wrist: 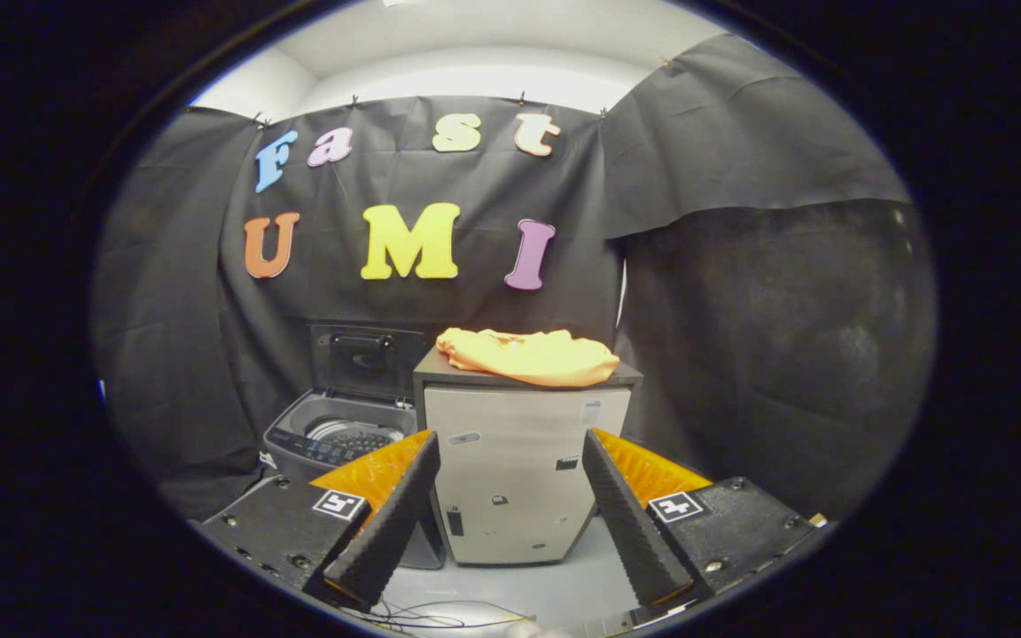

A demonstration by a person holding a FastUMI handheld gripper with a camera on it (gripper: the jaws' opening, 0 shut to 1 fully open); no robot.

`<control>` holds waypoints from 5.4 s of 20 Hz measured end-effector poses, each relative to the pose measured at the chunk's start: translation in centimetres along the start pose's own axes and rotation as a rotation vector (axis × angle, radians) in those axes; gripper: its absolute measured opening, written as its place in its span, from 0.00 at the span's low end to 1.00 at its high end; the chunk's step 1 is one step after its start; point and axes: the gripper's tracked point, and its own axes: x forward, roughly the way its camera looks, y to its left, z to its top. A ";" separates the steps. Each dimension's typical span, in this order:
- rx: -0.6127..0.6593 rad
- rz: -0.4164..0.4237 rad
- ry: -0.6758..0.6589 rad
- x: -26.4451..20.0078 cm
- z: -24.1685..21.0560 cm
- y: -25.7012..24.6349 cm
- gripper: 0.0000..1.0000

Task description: Put the clothes into the washing machine and then close the washing machine lid.

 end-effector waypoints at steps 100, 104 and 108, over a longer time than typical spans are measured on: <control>0.107 0.290 0.270 25.9 23.6 20.6 0.06; 0.112 0.364 0.285 26.2 23.6 25.9 0.06; 0.108 0.439 0.320 27.4 22.2 31.0 0.06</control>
